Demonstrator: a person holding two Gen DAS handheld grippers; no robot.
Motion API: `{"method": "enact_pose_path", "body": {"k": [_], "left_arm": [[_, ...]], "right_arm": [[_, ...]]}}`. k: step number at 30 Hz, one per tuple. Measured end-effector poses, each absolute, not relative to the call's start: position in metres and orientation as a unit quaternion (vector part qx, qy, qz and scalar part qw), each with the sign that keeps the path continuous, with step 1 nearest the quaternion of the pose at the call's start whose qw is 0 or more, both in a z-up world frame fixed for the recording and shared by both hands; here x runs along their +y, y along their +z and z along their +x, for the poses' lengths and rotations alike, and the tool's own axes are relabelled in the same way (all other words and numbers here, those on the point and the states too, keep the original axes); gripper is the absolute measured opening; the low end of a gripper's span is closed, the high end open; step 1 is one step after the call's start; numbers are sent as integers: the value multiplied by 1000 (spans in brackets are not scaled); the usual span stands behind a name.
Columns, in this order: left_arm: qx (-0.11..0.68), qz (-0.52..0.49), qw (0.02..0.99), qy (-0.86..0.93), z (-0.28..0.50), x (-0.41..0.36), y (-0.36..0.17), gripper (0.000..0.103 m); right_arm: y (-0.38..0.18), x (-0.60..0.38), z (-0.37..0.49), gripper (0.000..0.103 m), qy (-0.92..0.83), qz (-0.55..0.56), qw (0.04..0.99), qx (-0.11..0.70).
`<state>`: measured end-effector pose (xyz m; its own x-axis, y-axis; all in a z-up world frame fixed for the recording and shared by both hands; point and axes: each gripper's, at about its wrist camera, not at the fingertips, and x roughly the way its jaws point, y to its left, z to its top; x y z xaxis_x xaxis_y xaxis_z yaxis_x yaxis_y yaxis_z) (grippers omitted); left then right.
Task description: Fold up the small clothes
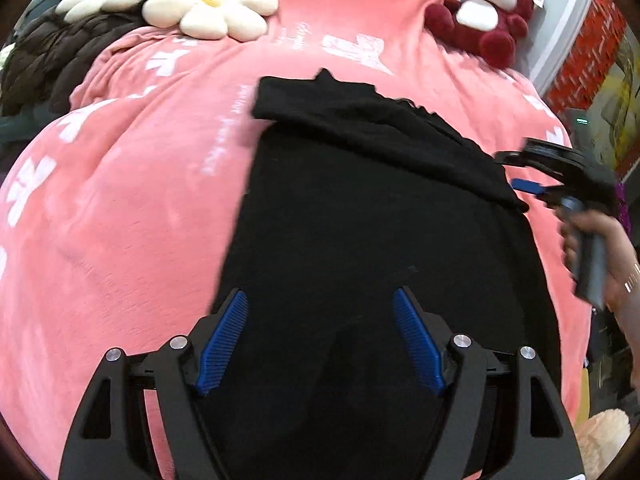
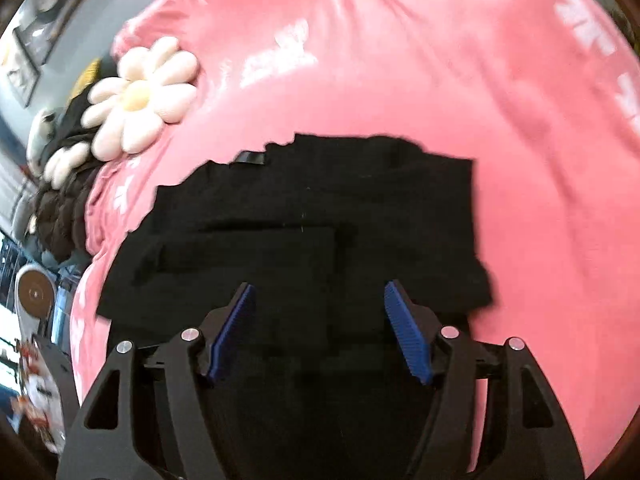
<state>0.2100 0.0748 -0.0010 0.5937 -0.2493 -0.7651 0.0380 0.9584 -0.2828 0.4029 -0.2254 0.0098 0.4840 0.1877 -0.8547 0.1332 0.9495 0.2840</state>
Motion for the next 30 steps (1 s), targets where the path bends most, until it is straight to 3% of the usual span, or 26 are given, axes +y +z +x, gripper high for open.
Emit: {"method": "enact_pose_path", "body": {"k": [3, 6, 13, 15, 19, 26, 27, 29, 30], "left_arm": [[442, -142, 882, -80, 207, 87, -8, 73], [438, -166, 880, -78, 207, 98, -11, 73], [429, -179, 882, -74, 212, 109, -11, 73], [425, -185, 883, -74, 212, 111, -11, 75], [429, -184, 881, -77, 215, 107, -14, 75], [431, -168, 882, -91, 220, 101, -13, 76], [431, -173, 881, -93, 223, 103, -11, 76], [427, -198, 876, -103, 236, 110, -2, 76], [424, -213, 874, -105, 242, 113, 2, 76]], "right_arm": [[-5, -208, 415, 63, -1, 137, 846, 516], [12, -191, 418, 7, 31, 117, 854, 506], [134, -191, 407, 6, 48, 73, 926, 366], [121, -216, 409, 6, -22, 35, 926, 375], [11, -264, 430, 7, -66, 53, 844, 529], [27, -246, 409, 13, -65, 33, 872, 485], [32, -245, 402, 15, -68, 27, 874, 480], [38, -250, 383, 37, -65, 33, 877, 474], [40, -252, 369, 43, -63, 38, 880, 468]]}}
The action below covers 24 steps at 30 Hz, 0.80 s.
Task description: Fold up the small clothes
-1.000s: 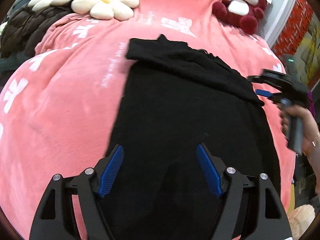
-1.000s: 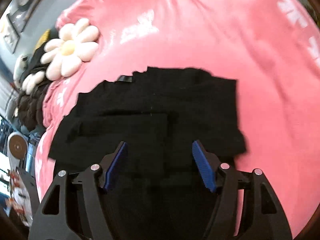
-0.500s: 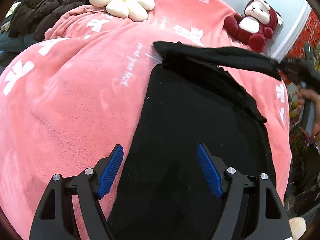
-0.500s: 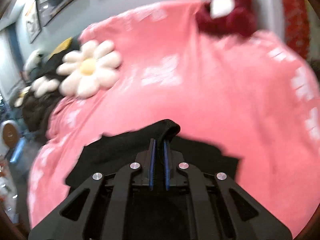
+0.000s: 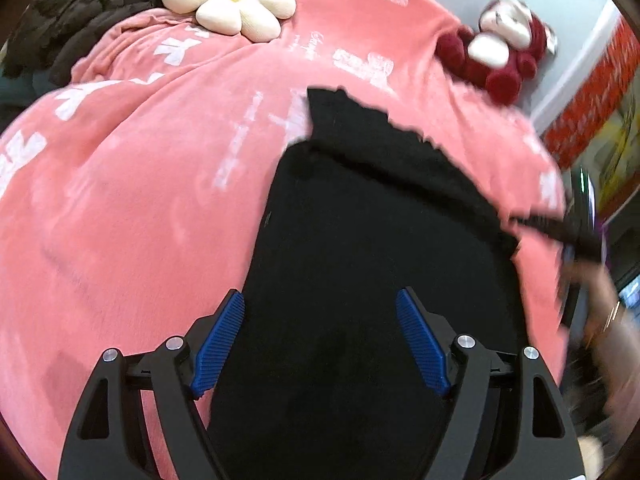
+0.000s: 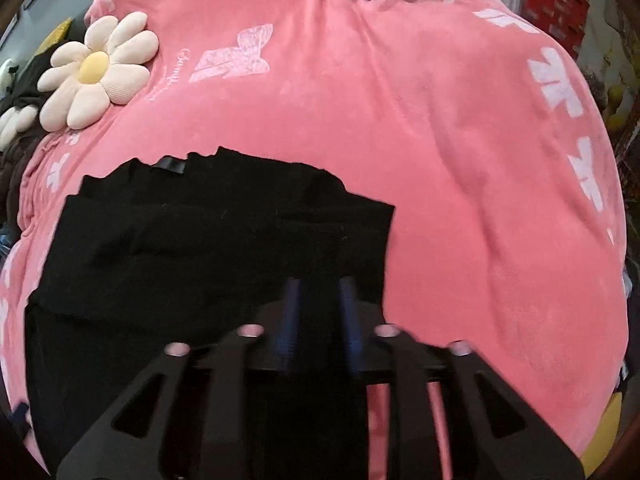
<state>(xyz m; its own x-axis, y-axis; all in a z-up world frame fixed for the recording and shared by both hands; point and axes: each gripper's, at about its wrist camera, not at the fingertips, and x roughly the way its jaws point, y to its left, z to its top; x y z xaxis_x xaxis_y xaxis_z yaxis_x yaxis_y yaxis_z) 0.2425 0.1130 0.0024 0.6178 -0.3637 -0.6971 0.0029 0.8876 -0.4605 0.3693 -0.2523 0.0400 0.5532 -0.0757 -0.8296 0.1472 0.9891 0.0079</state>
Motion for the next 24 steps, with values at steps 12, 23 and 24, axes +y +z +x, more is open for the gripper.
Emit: {"method": "enact_pose_path", "body": {"k": [12, 23, 24], "left_arm": [[473, -224, 849, -69, 436, 92, 20, 82], [524, -149, 839, 14, 499, 106, -5, 0], [527, -117, 840, 52, 499, 118, -8, 0]], "right_arm": [[16, -281, 256, 48, -41, 93, 860, 499], [33, -285, 316, 50, -21, 106, 882, 458], [29, -285, 316, 50, -27, 101, 882, 460]]}}
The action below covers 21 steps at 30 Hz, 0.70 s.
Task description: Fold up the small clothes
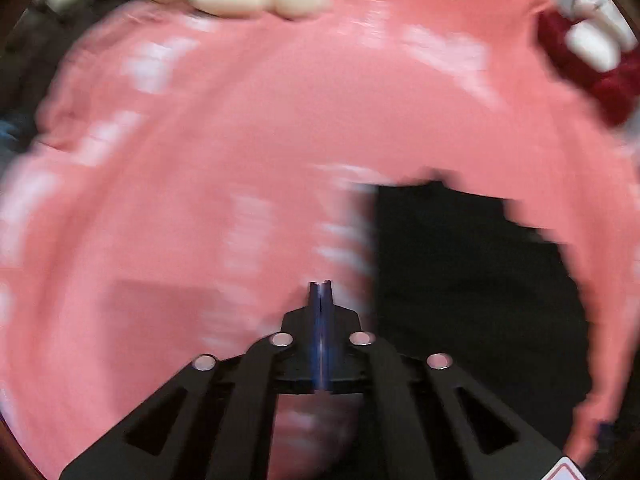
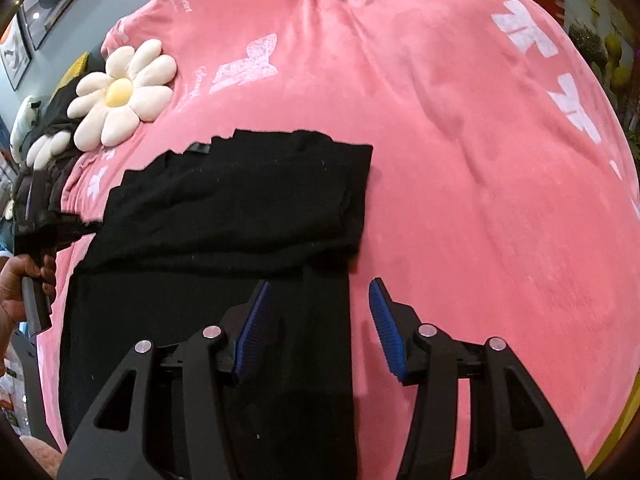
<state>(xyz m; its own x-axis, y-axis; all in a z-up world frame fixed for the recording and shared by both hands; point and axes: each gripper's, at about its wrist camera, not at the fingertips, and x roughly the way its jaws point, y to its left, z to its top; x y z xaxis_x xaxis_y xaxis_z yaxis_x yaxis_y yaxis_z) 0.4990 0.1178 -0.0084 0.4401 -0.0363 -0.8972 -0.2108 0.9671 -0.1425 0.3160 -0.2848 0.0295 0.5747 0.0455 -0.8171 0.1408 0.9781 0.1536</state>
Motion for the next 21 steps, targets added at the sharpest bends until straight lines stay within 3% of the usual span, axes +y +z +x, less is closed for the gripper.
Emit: {"method": "enact_pose_path", "body": {"k": [2, 5, 6, 7, 11, 13, 21], "left_arm": [[526, -124, 839, 56, 494, 136, -12, 0], [484, -233, 843, -15, 459, 160, 8, 5], [481, -242, 842, -32, 450, 158, 13, 26], [481, -239, 842, -45, 434, 156, 18, 40], [493, -173, 848, -87, 377, 125, 25, 47], [498, -158, 846, -107, 349, 117, 24, 57], [505, -78, 849, -133, 299, 72, 23, 59]], "right_arm": [[21, -286, 311, 51, -39, 98, 876, 470], [18, -288, 285, 51, -39, 107, 872, 476], [17, -287, 274, 51, -41, 103, 870, 480], [16, -287, 260, 53, -44, 99, 867, 486], [7, -288, 219, 57, -50, 103, 852, 511], [5, -290, 202, 57, -47, 126, 846, 517], [15, -283, 201, 54, -20, 153, 852, 500]]}}
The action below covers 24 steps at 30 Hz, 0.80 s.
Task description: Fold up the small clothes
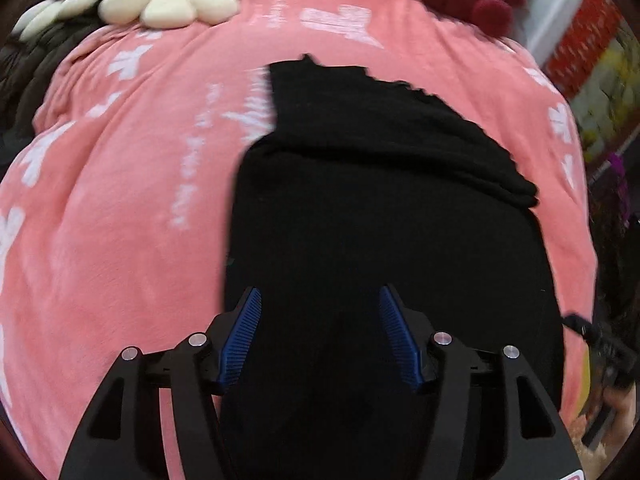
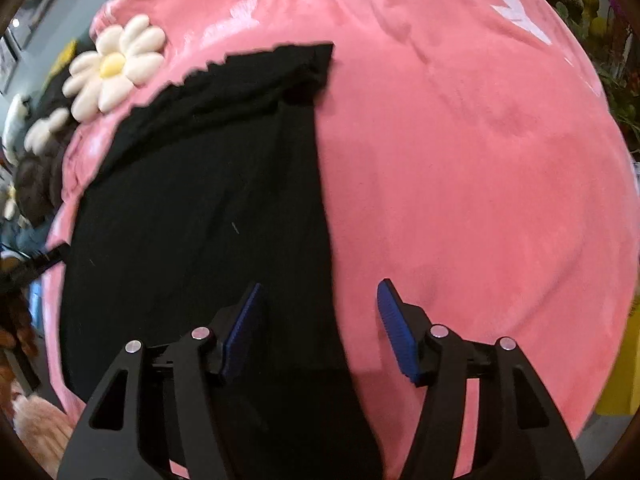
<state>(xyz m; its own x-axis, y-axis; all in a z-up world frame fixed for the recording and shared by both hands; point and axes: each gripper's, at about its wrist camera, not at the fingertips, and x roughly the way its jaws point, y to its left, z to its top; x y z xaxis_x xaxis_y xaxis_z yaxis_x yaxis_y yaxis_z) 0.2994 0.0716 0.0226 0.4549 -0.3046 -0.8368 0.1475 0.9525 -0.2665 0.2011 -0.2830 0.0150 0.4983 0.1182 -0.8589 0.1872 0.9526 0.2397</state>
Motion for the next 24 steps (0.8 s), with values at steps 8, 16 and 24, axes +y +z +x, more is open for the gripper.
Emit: {"method": "enact_pose_path", "body": {"k": [8, 16, 24], "left_arm": [[499, -83, 844, -177, 378, 14, 23, 59], [488, -67, 859, -138, 414, 16, 14, 59], [473, -112, 866, -117, 406, 66, -4, 44]], "right_arm": [[29, -240, 306, 30, 33, 100, 873, 476], [57, -194, 408, 34, 104, 66, 884, 451], [25, -44, 503, 46, 224, -14, 839, 495]]}}
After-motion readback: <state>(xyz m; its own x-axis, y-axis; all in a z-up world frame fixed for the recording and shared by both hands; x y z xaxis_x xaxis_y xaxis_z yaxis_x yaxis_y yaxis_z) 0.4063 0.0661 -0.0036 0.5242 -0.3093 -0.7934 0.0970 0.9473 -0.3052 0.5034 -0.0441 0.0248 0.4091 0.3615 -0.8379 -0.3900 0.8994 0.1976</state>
